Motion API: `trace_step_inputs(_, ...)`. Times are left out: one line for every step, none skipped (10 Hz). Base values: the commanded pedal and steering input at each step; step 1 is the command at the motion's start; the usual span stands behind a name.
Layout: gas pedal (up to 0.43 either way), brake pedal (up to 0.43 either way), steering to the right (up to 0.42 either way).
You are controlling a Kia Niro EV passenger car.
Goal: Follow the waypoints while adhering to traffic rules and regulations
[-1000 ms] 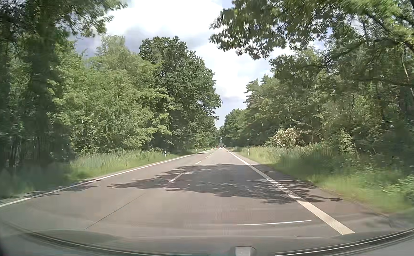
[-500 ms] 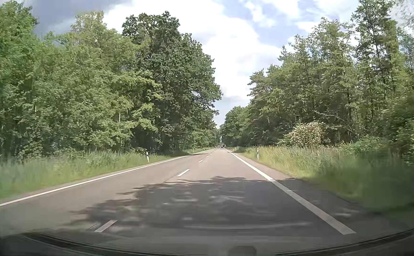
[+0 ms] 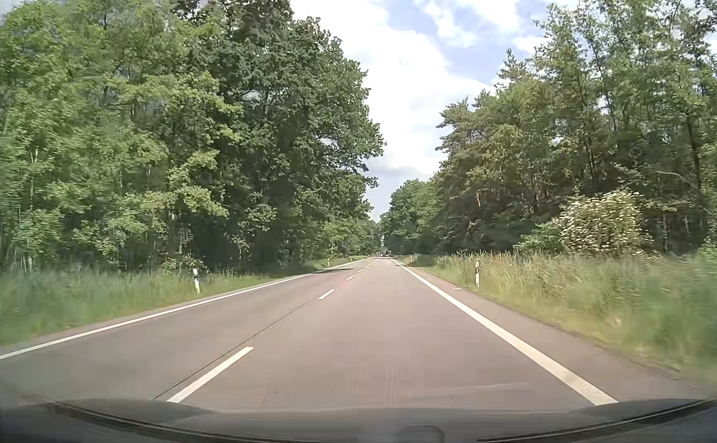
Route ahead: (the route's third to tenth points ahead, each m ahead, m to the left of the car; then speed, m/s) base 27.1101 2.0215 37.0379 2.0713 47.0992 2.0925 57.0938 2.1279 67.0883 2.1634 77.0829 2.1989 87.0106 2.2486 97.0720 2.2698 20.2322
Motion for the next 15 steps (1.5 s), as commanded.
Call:
trace_step_inputs(0.130, 0.037, 0.000)
trace_step_inputs(0.130, 0.030, 0.000)
trace_step_inputs(0.130, 0.037, 0.000)
trace_step_inputs(0.130, 0.037, 0.000)
trace_step_inputs(0.130, 0.037, -0.001)
trace_step_inputs(0.130, 0.037, 0.000)
trace_step_inputs(0.130, 0.037, 0.000)
trace_step_inputs(0.130, 0.037, -0.001)
trace_step_inputs(0.130, 0.030, 0.000)
trace_step_inputs(0.130, 0.037, 0.000)
trace_step_inputs(0.130, 0.030, -0.001)
trace_step_inputs(0.130, 0.037, 0.000)
trace_step_inputs(0.130, 0.037, -0.001)
trace_step_inputs(0.130, 0.037, -0.001)
trace_step_inputs(0.130, 0.030, -0.001)
